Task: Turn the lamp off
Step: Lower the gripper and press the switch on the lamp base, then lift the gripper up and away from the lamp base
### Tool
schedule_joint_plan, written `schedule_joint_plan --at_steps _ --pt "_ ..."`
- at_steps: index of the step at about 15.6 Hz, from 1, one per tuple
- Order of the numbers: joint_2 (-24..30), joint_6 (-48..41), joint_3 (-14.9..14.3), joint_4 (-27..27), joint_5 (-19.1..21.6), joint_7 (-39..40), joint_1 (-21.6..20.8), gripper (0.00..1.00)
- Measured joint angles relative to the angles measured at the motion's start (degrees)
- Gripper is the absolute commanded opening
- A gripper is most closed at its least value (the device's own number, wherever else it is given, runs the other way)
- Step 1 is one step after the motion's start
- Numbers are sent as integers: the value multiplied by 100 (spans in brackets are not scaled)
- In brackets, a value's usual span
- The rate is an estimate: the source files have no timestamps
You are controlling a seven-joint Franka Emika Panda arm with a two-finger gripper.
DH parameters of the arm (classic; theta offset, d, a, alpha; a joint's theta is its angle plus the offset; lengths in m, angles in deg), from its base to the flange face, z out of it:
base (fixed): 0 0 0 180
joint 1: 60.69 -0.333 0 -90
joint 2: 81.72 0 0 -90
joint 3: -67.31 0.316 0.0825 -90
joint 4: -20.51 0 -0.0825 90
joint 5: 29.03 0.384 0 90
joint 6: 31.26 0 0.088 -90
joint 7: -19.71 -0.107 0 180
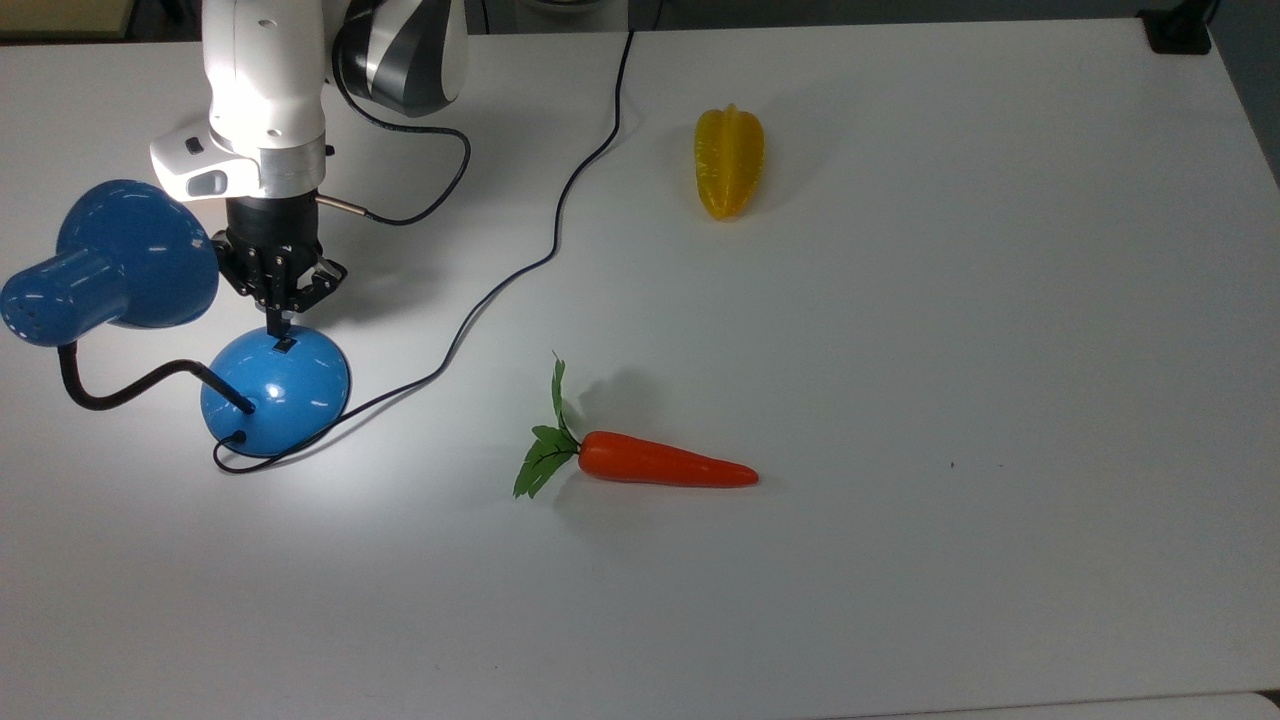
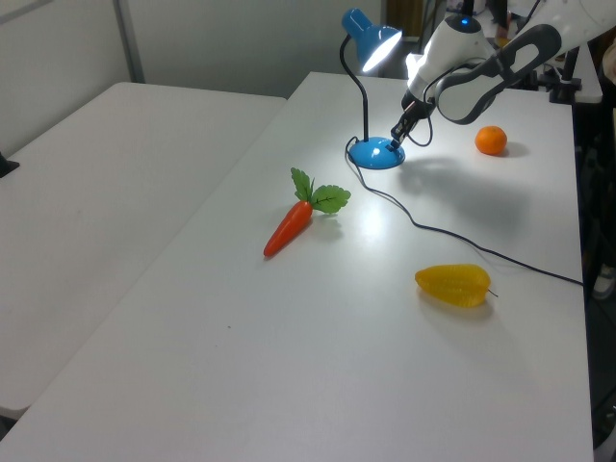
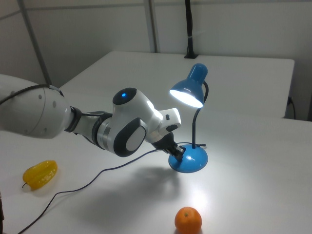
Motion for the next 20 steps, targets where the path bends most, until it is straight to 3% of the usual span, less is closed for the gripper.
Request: schedule_joint_plan --at_steps 10,16,20 --pt "-59 4 4 -3 4 -6 0 0" --pt "143 -1193 64 -66 5 -7 -32 0" --pt "587 -2223 330 -129 4 -7 -140 0"
